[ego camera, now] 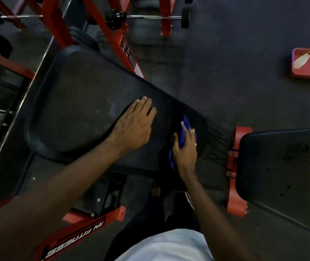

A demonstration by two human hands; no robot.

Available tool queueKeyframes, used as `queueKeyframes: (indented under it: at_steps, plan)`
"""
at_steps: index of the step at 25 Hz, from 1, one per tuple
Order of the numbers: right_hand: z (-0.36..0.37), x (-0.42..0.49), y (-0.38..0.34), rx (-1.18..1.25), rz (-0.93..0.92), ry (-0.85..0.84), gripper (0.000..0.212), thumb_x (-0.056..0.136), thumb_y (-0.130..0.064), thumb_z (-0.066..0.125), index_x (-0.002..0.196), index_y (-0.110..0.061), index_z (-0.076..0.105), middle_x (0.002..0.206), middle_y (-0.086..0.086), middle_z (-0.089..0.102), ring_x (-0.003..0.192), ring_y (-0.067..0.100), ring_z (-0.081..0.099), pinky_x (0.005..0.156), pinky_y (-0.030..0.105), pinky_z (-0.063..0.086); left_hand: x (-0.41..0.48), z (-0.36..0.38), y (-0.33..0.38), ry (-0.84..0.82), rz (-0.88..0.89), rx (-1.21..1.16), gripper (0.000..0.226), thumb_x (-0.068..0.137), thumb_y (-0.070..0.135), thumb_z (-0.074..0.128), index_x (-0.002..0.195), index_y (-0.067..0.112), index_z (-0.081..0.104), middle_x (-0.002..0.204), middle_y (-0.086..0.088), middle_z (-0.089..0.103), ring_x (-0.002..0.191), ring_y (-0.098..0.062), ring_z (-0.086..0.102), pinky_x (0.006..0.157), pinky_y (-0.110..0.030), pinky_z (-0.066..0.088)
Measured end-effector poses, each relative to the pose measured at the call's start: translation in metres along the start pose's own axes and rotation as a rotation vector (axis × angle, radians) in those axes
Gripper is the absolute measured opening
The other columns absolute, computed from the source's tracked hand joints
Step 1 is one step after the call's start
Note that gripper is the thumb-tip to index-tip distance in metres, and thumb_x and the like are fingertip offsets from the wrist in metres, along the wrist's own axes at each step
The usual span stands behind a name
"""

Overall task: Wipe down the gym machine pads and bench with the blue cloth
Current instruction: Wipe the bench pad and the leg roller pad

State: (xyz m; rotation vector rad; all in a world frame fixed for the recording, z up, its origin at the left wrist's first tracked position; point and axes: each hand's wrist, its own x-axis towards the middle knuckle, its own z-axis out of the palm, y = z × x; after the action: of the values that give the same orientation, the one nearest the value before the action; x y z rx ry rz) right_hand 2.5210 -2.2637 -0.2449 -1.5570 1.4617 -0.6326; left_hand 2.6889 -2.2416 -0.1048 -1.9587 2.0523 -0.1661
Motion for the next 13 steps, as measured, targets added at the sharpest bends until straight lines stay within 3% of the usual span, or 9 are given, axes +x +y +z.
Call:
queueKeyframes:
  at_steps: [3,6,8,10,11,13]
  plan:
    - [0.0,0.072,-0.026,-0.042,-0.01,-0.007,0.052,0.103,-0.047,0.044,0.153,-0.034,0.036,0.16,-0.004,0.035,0.152,0.023,0.02,0.117,0.049,0.032,0.0,0.003,0.002,-0.001,-0.002,0.048,0.054,0.091,0.024,0.048,0.14,0.001,0.045,0.148,-0.025,0.041,0.142,-0.039,0.034,0.119,-0.047,0.026]
    - [0.004,0.096,-0.043,-0.031,-0.06,-0.026,0.049,0.103,-0.046,0.045,0.151,-0.032,0.041,0.158,-0.004,0.038,0.152,0.02,0.021,0.116,0.048,0.034,0.0,0.004,0.004,0.007,-0.001,0.08,0.053,0.094,0.025,0.044,0.141,0.001,0.04,0.15,-0.025,0.038,0.143,-0.038,0.031,0.12,-0.047,0.024]
    - [0.006,0.06,-0.041,-0.018,-0.156,-0.02,0.049,0.103,-0.041,0.048,0.151,-0.034,0.041,0.159,-0.006,0.036,0.152,0.016,0.02,0.115,0.036,0.034,0.0,0.007,0.004,0.007,0.004,0.103,0.053,0.097,0.027,0.039,0.143,0.001,0.037,0.151,-0.026,0.036,0.144,-0.039,0.029,0.12,-0.047,0.022]
    - [0.002,0.006,-0.025,-0.006,-0.259,-0.031,0.052,0.102,-0.034,0.052,0.152,-0.031,0.04,0.161,-0.005,0.033,0.153,0.014,0.018,0.117,0.017,0.024,-0.002,0.008,0.005,0.011,-0.003,0.117,0.053,0.101,0.028,0.033,0.146,0.0,0.034,0.153,-0.026,0.033,0.145,-0.039,0.027,0.121,-0.048,0.02]
    - [-0.001,-0.017,-0.012,-0.002,-0.284,-0.054,0.054,0.101,-0.029,0.055,0.153,-0.029,0.039,0.162,-0.004,0.032,0.153,0.014,0.018,0.119,0.017,0.02,-0.002,0.008,0.005,0.012,-0.005,0.12,0.054,0.102,0.029,0.029,0.147,-0.001,0.032,0.154,-0.027,0.031,0.146,-0.039,0.025,0.121,-0.048,0.019]
    - [-0.002,-0.046,0.011,0.009,-0.27,-0.09,0.059,0.099,-0.024,0.058,0.155,-0.026,0.036,0.163,-0.003,0.029,0.154,0.014,0.015,0.123,0.033,0.024,-0.001,0.009,0.006,0.009,0.005,0.123,0.056,0.104,0.031,0.025,0.149,-0.001,0.028,0.156,-0.026,0.026,0.147,-0.039,0.021,0.121,-0.048,0.017]
